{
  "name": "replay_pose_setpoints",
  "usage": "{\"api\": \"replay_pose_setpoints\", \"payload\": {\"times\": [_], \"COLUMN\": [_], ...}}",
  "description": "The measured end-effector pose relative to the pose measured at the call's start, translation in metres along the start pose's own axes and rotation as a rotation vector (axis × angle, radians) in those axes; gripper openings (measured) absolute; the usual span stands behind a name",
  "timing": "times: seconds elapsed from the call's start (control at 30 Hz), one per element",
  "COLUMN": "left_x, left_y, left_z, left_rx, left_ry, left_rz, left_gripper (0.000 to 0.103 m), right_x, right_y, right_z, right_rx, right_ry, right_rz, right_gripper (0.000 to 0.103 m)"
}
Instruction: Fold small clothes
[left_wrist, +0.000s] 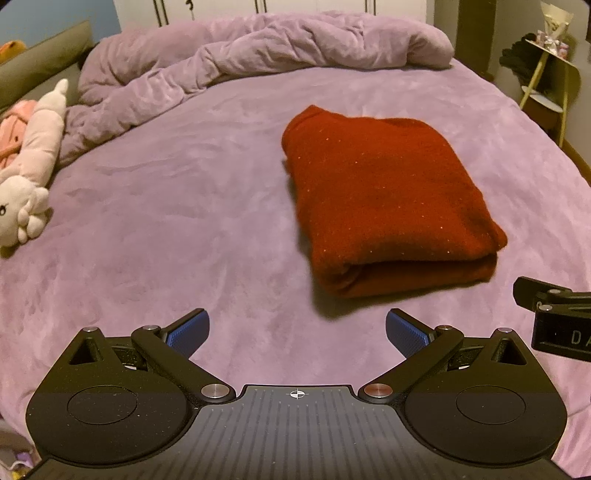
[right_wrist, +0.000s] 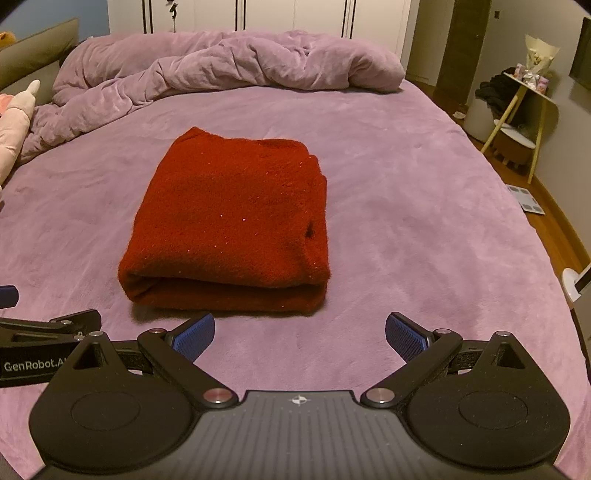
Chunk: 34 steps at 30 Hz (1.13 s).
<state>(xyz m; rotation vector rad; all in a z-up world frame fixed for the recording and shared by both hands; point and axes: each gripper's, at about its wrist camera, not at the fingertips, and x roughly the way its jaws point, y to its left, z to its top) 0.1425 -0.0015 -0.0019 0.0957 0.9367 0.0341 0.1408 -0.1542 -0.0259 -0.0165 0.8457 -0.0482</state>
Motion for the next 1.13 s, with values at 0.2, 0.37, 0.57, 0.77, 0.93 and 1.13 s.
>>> {"api": "replay_pose_setpoints", "payload": {"times": [0.2, 0.37, 0.57, 0.77, 0.93, 1.13], "left_x": [-0.0006, -0.0007, -0.0002, 0.0, 0.0002, 0.0002], "left_y": [0.0005, 0.0008, 0.0001, -0.0002, -0.0014, -0.0034], "left_z": [0.0004, 0.001, 0.0017, 0.0029, 0.0029, 0.0032], "left_rx": [-0.003, 0.001, 0.004, 0.005, 0.011, 0.021], "left_ry": [0.001, 0.003, 0.007, 0.018, 0.029, 0.033], "left_rz": [-0.004, -0.005, -0.009, -0.012, -0.028, -0.034], "left_gripper": [0.103, 0.103, 0.103, 0.103, 0.103, 0.103], "right_x": [-0.0008, -0.001, -0.0013, -0.0026, -0.0029, -0.0029], "right_y": [0.0, 0.0001, 0.0005, 0.0002, 0.0002, 0.0], "right_z": [0.0007, 0.0023, 0.0034, 0.0047, 0.0055, 0.0057], "right_rx": [-0.005, -0.007, -0.009, -0.013, -0.016, -0.015], "right_ry": [-0.003, -0.003, -0.003, -0.007, -0.007, -0.008], "right_rz": [-0.002, -0.005, -0.005, -0.011, -0.014, -0.015], "right_gripper": [0.099, 0.099, 0.099, 0.099, 0.099, 0.099]}}
